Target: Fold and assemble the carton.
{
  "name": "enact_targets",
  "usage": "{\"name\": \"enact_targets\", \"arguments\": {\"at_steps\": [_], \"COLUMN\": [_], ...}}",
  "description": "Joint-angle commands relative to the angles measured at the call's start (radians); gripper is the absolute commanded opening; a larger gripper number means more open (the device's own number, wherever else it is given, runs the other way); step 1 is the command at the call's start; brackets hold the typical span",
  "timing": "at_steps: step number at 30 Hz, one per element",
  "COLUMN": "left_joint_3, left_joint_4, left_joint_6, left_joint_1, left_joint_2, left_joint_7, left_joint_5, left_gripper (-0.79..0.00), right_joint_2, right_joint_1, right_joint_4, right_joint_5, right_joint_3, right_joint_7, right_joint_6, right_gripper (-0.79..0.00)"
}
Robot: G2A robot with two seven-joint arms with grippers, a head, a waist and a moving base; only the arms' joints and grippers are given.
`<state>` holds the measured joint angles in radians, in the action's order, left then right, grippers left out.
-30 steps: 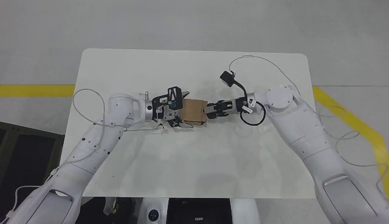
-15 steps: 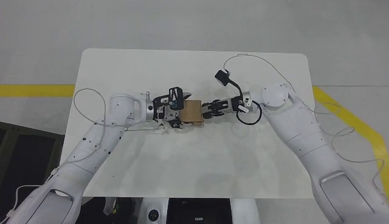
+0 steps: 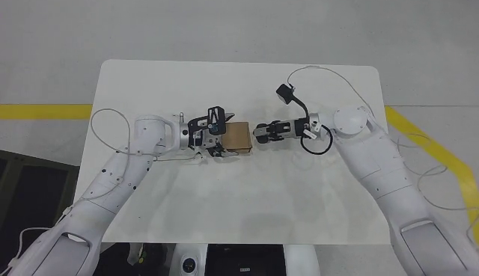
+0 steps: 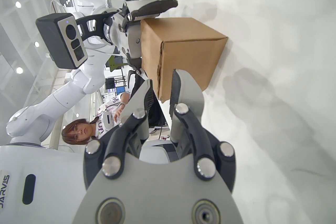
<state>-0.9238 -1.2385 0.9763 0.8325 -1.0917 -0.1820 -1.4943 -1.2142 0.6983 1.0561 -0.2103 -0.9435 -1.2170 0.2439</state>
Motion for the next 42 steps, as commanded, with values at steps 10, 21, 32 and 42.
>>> {"name": "enact_targets", "arguments": {"at_steps": [10, 21, 32, 42], "left_joint_3": [0.000, -0.001, -0.043, -0.079], "left_joint_4": [0.000, 0.000, -0.027, -0.099], "left_joint_6": [0.001, 0.000, 0.036, 0.036], "left_joint_1": [0.001, 0.002, 0.022, 0.048], "left_joint_2": [0.000, 0.000, 0.024, 0.096], "left_joint_7": [0.001, 0.003, 0.008, 0.060], "left_joint_5": [0.001, 0.004, 0.033, 0.235], "left_gripper": [0.000, 0.000, 0.000, 0.000], "right_joint_2": [-0.007, -0.021, 0.015, 0.039], "right_joint_1": [0.012, -0.018, 0.049, 0.095], "right_joint_4": [0.026, -0.012, 0.050, 0.124], "right_joint_5": [0.010, -0.003, -0.032, -0.021], "right_joint_3": [0.037, 0.064, -0.047, -0.125], "right_joint_7": [-0.007, -0.007, 0.017, 0.062], "right_joint_6": [-0.032, -0.015, 0.092, 0.265], "right_gripper": [-0.785, -0.785, -0.779, 0.000]}}
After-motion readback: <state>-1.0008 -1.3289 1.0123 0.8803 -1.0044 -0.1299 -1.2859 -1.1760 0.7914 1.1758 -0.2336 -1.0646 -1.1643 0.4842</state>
